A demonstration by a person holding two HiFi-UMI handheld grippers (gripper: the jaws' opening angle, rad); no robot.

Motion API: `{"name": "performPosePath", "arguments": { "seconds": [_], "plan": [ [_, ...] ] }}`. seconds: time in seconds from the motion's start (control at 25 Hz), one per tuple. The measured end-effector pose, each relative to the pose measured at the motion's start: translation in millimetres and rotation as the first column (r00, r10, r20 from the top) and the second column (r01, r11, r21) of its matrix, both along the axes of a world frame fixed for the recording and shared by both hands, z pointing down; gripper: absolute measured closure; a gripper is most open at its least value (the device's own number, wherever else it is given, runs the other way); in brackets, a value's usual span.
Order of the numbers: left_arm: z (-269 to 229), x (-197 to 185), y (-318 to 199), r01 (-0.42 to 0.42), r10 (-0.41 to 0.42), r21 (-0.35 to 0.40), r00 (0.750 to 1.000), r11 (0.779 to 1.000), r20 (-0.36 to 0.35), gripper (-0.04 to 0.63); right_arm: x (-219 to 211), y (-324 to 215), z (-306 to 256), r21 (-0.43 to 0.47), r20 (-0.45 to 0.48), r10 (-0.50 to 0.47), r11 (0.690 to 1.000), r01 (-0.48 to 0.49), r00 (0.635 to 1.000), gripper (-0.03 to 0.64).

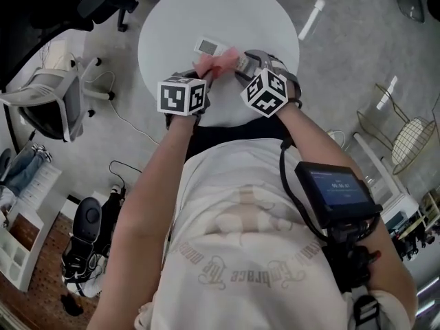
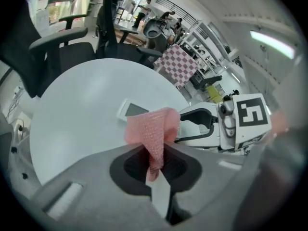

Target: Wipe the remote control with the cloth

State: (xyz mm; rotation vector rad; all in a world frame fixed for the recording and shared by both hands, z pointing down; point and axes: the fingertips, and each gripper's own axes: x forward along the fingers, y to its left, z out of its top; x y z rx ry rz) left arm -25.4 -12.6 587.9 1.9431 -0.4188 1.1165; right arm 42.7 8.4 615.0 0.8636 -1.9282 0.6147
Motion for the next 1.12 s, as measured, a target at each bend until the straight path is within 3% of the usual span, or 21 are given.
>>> {"name": "performPosePath", "arguments": {
  "seconds": [0.2, 0.48, 0.68, 0.76, 0.88, 1.04, 1.12],
  "plan": [
    [3.7, -39.5, 6.8, 0.194, -0.194, -0.011, 0.981, 0.981, -0.009, 0.566, -5.0, -7.2, 0.7, -0.012, -0.028, -0.067, 0.998, 0.067, 0.997, 0.336],
    [-6.4, -72.5, 25.4, 0.347, -0.348, -0.034, 0.937, 0.937, -0.041, 0.566, -7.7, -15.0, 13.1, -0.126, -0.164, -0.132, 0.986, 0.112, 0.978, 0.358],
    [-9.7, -88.2, 35.7, 0.428, -0.432, -0.059, 0.899, 0.902, -0.073, 0.566, -10.4, -17.5, 14.4, -0.173, -0.167, -0.122, 0.981, 0.093, 0.978, 0.368],
    [-9.0, -91.9, 38.6, 0.447, -0.451, -0.060, 0.889, 0.893, -0.084, 0.565, -10.7, -18.4, 14.8, -0.207, -0.113, -0.063, 0.978, 0.039, 0.992, 0.371],
    [-8.1, -95.5, 41.5, 0.465, -0.472, -0.083, 0.875, 0.882, -0.111, 0.565, -12.9, -15.9, 16.6, -0.295, 0.012, 0.126, 0.948, -0.117, 0.992, 0.373],
    [-12.4, -88.7, 41.1, 0.484, -0.506, -0.154, 0.843, 0.862, -0.181, 0.565, -15.5, -12.9, 9.7, -0.378, 0.160, 0.318, 0.894, -0.240, 0.935, 0.373],
    [-15.1, -83.6, 40.4, 0.489, -0.518, -0.177, 0.831, 0.854, -0.205, 0.565, -18.7, -11.3, -0.6, -0.414, 0.258, 0.390, 0.871, -0.264, 0.884, 0.373]
  ]
}}
